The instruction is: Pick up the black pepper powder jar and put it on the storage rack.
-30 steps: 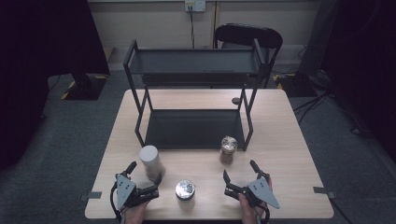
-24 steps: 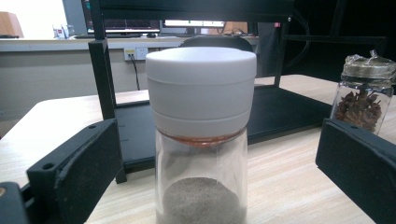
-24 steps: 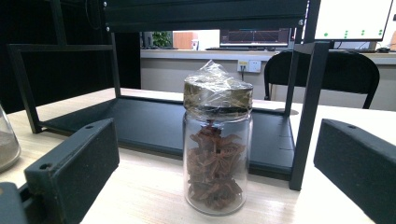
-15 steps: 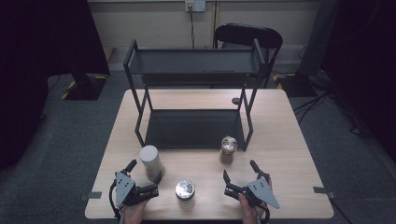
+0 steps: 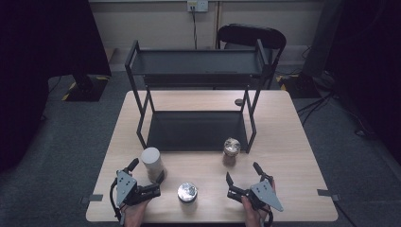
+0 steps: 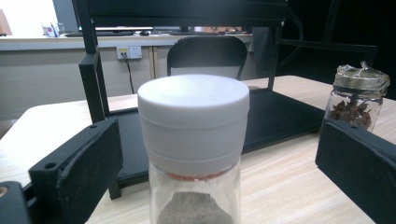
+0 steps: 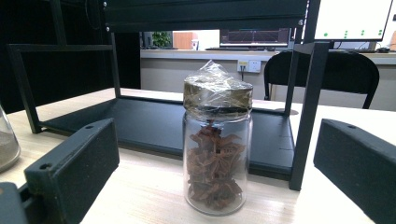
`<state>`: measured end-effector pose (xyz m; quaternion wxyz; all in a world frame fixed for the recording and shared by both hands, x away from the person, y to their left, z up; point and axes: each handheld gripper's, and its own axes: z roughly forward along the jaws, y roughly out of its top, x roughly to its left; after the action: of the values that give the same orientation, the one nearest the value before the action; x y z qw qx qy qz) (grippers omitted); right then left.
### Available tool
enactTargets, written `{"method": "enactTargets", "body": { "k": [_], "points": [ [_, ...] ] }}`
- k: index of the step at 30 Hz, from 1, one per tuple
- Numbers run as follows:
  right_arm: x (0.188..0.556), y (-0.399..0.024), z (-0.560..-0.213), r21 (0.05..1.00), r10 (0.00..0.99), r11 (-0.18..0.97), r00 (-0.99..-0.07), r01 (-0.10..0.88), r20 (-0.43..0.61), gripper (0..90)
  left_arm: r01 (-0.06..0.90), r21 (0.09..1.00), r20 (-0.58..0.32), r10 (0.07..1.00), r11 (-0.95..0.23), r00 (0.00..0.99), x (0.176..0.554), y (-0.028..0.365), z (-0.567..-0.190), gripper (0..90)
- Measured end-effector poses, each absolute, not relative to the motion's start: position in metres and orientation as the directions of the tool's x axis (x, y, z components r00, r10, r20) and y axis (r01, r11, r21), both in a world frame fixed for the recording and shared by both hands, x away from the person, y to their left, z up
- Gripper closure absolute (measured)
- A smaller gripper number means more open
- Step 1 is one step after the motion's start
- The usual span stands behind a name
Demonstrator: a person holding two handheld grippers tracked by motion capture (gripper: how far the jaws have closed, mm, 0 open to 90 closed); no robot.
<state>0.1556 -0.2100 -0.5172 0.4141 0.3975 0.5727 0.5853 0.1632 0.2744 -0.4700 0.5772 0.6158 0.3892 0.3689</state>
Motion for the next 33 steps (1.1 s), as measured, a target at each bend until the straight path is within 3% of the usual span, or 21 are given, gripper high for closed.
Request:
{"method": "enactTargets", "body": {
  "k": [12, 33],
  "points": [
    [0.156, -0.210, -0.517, 1.000, 0.940, -0.001, -0.341, -0.030, -0.009, 0.0, 0.042, 0.998, 0.018, 0.898, -0.041, 0.440, 0.170, 0.274, -0.459, 5.2],
    [0.156, -0.210, -0.517, 1.000, 0.940, -0.001, -0.341, -0.030, -0.009, 0.0, 0.108, 0.992, 0.014, 0.897, -0.069, 0.441, 0.198, 0.272, -0.452, 14.8]
  ]
}}
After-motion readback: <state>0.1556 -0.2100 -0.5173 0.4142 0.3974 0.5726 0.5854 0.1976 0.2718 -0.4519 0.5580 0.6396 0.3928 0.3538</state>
